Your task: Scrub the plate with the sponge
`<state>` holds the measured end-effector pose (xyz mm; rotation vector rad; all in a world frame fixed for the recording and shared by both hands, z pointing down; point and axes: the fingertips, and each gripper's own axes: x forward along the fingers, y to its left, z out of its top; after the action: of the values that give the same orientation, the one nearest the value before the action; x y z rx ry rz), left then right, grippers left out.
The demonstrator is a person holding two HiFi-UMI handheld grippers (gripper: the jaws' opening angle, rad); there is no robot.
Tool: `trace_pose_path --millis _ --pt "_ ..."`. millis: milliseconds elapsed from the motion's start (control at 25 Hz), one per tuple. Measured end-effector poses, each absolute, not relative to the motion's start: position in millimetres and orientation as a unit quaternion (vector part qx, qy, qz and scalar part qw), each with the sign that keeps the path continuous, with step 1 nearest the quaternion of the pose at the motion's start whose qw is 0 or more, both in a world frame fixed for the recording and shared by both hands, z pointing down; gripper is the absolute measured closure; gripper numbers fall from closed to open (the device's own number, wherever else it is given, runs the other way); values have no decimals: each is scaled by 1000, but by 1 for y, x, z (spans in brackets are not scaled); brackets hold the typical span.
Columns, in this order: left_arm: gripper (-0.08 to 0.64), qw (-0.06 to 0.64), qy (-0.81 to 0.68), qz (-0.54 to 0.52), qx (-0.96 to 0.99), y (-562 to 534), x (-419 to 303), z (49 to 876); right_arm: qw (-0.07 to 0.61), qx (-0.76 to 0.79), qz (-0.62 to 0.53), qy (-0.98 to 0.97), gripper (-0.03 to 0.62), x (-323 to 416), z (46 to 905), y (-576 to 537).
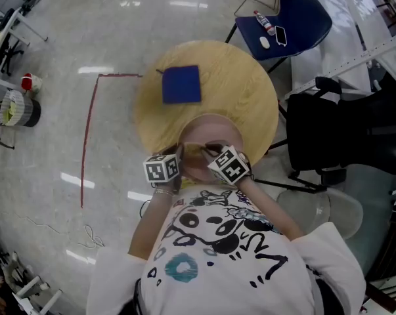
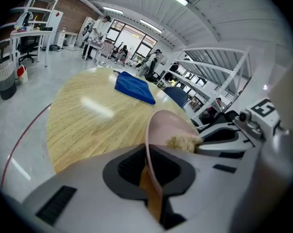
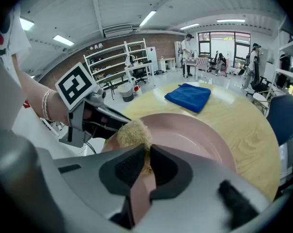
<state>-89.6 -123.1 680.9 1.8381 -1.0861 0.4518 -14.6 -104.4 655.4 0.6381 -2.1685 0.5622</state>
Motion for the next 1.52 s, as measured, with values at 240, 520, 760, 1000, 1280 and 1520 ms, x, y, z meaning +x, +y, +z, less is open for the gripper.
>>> trace_pose_path --millis 240,520,760,1000,1280,1520 --pt "529 460 -441 183 748 -123 -90 680 400 263 213 -852 542 -16 654 -129" --pt "529 462 -446 182 744 -124 -91 679 394 295 223 -841 543 -5 655 -155" --pt "529 474 -449 174 737 -124 -92 680 391 336 219 -828 543 12 655 -174" --pt "529 473 -453 172 736 -123 -90 682 391 357 218 -820 543 30 656 -180" --pt "530 476 -459 168 731 -124 -89 681 382 358 212 -825 543 38 642 -176" --pt "531 474 -462 171 730 -124 -91 683 393 297 200 -847 543 9 647 -146"
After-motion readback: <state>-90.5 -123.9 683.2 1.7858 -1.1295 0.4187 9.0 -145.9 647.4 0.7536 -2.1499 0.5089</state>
